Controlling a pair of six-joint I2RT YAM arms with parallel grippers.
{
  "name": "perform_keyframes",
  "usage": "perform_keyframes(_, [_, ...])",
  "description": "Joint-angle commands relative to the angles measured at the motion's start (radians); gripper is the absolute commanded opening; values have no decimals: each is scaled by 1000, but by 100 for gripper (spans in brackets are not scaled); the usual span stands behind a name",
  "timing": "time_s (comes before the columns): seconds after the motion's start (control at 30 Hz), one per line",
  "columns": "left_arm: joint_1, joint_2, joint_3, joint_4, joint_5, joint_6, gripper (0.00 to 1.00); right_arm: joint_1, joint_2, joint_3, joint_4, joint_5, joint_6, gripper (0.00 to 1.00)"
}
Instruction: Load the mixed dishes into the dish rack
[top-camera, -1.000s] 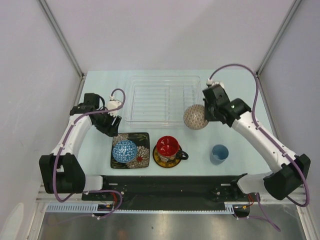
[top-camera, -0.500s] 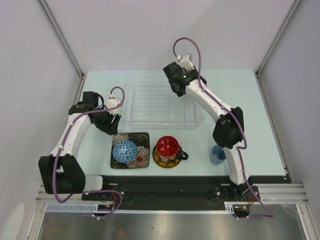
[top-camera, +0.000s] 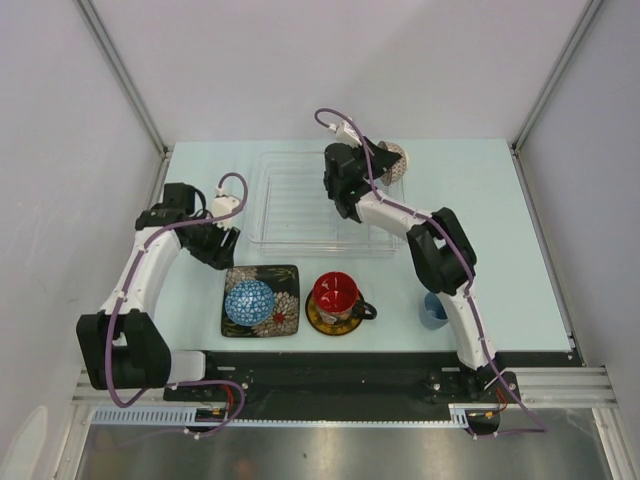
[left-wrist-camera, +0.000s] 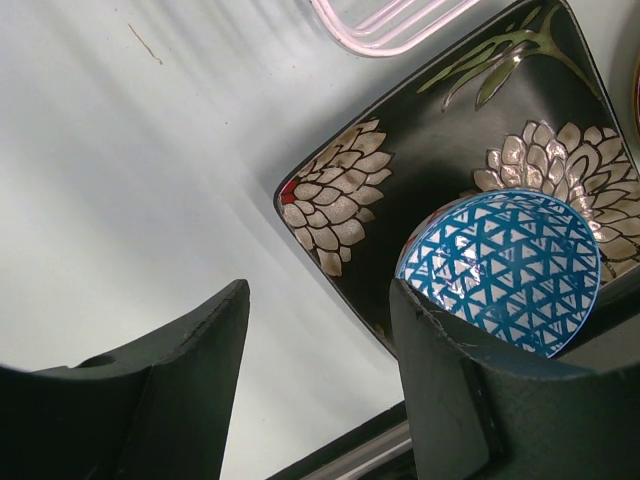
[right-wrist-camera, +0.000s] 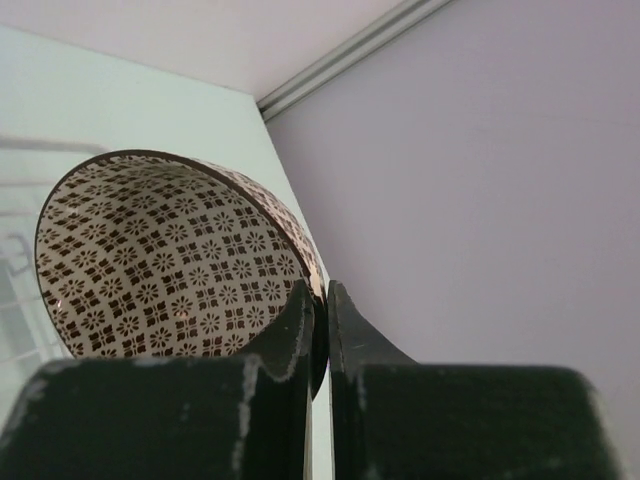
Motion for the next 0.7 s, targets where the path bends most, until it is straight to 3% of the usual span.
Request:
perform_keyframes(0.0, [7, -36, 14, 3, -4, 0, 63, 3, 35, 7, 574, 214, -388, 0])
perform_keyframes(0.67, [23, -45, 1, 50, 1, -19, 62, 49, 98, -65, 583, 244, -379, 0])
